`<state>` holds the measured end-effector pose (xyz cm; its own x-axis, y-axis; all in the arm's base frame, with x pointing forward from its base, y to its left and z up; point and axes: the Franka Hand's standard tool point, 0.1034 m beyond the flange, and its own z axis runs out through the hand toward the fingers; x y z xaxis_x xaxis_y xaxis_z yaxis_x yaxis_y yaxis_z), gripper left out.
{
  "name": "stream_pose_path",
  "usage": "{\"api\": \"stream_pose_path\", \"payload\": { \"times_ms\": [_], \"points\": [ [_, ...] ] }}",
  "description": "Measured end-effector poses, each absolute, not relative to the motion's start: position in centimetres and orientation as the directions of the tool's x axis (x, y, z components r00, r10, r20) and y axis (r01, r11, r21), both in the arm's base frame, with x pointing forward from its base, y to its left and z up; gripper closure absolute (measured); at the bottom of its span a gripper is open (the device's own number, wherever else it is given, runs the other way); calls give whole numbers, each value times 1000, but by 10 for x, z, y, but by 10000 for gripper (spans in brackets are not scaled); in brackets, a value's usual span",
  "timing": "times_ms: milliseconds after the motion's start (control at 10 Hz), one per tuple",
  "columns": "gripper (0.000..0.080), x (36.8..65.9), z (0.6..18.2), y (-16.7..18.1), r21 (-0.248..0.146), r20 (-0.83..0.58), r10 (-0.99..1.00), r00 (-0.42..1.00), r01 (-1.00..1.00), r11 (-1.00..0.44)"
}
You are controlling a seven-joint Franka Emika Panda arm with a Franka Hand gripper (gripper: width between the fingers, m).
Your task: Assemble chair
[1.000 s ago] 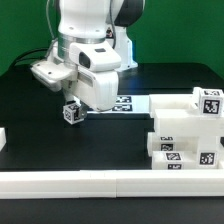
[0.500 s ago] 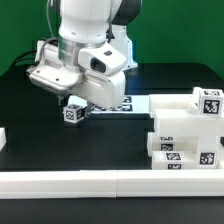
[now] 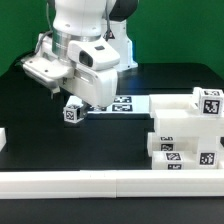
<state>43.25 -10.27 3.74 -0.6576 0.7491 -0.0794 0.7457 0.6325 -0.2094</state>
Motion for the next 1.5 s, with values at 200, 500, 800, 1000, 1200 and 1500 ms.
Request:
{"api": "stream_pose_path", "payload": {
  "times_ms": [200, 500, 800, 1000, 1200, 1500],
  "points": [
    [151, 450, 48, -96, -175, -146, 842, -519, 851, 494],
    [151, 448, 46, -97, -150, -174, 921, -348, 934, 324],
    [151, 451, 50, -109, -72, -188, 975, 122, 988, -137],
    [151, 445, 49, -107, -73, -222, 884, 412, 897, -436],
    [151, 449, 49, -104, -46, -218, 849, 481, 864, -501],
    [151, 449, 49, -103, -10, -216, 740, 637, 756, -654]
  ]
}}
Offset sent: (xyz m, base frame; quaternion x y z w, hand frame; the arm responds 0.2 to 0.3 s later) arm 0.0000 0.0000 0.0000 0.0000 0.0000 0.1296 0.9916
